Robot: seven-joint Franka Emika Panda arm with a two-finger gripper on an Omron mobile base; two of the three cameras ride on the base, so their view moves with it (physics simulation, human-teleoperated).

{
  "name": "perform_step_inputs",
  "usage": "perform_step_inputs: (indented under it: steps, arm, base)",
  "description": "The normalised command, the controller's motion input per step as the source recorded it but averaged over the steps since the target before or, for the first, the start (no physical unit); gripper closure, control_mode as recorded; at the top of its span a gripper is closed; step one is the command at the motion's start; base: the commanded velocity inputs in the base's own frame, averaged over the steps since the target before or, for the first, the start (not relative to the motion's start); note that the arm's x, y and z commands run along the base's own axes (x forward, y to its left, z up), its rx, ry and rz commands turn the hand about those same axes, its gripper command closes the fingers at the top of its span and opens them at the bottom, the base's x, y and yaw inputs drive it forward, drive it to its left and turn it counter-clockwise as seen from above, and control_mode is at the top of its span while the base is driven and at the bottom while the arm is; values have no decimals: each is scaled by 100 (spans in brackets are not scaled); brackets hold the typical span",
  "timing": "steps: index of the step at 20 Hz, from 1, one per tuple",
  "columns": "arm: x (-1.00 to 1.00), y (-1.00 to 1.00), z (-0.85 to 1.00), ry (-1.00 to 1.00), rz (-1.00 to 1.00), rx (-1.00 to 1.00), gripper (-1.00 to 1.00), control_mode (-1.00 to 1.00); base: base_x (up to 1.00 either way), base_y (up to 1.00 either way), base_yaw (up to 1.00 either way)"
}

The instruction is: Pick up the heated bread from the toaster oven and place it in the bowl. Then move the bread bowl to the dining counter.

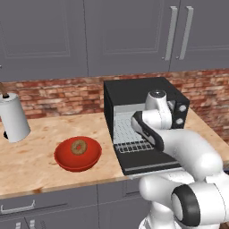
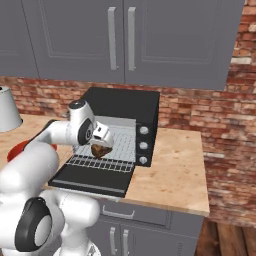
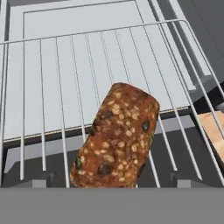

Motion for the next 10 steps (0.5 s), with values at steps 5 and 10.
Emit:
perform_step_inputs:
  steps: [5,10]
  arm:
    - [19,0,-20,1,0,0,-100,-100]
    - [5,0,-24,0,-2,0,-100,-100]
  base:
    - [0,0,0]
    - [0,0,0]
